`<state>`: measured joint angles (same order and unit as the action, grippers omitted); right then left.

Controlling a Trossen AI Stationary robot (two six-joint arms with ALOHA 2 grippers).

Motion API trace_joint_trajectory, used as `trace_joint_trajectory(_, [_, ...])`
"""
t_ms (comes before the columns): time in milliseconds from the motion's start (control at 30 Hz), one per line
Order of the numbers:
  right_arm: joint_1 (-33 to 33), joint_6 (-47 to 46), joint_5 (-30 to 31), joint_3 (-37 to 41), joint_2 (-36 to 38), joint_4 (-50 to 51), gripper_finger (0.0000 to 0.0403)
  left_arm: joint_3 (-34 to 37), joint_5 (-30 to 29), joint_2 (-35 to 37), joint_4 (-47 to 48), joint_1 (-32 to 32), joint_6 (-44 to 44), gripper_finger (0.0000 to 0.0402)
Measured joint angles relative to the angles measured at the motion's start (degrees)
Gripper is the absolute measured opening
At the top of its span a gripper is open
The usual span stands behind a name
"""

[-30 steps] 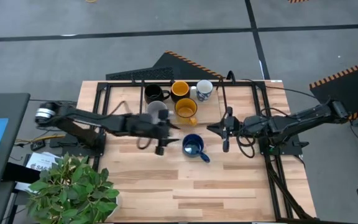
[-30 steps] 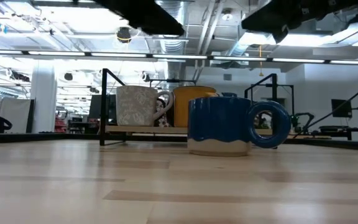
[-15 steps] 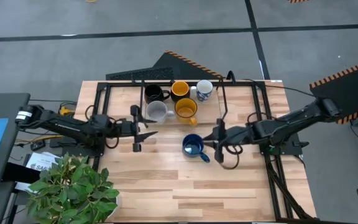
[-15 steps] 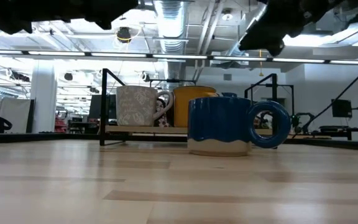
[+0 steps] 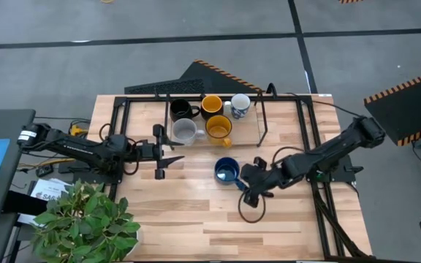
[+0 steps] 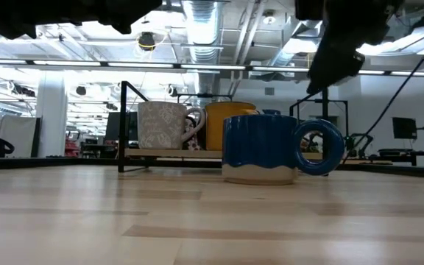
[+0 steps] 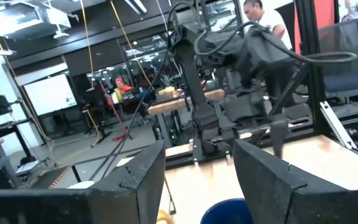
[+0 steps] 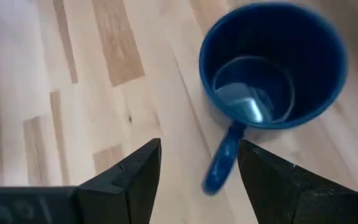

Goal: Place coffee mugs
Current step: Put the blue mug on the shelf

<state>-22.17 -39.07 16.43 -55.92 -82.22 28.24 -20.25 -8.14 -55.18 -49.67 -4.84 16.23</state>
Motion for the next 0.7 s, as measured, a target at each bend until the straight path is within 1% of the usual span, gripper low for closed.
trace_joint_trajectory(133, [0.29, -4.06, 0.05, -1.52, -4.25, 0.41, 0.0235, 0.00, 0.00, 0.00, 0.33, 0.00, 0.00, 0.0176])
trace_joint_trajectory(367, [1.75, -5.94, 0.16, -3.77, -10.16, 1.98, 0.0227, 0.00, 0.00, -0.02, 0.33, 0.00, -0.02, 0.0176])
trace_joint_trajectory(633, [2.26, -9.11, -0.68, -3.72, -14.63, 2.52, 0.0225, -0.02, 0.02, -0.04, 0.48, 0.00, -0.33, 0.0176])
trace_joint_trajectory(700, [2.45, -9.14, -0.41, -3.66, -14.80, 2.61, 0.0225, -0.02, 0.02, -0.04, 0.22, 0.00, -0.35, 0.0176])
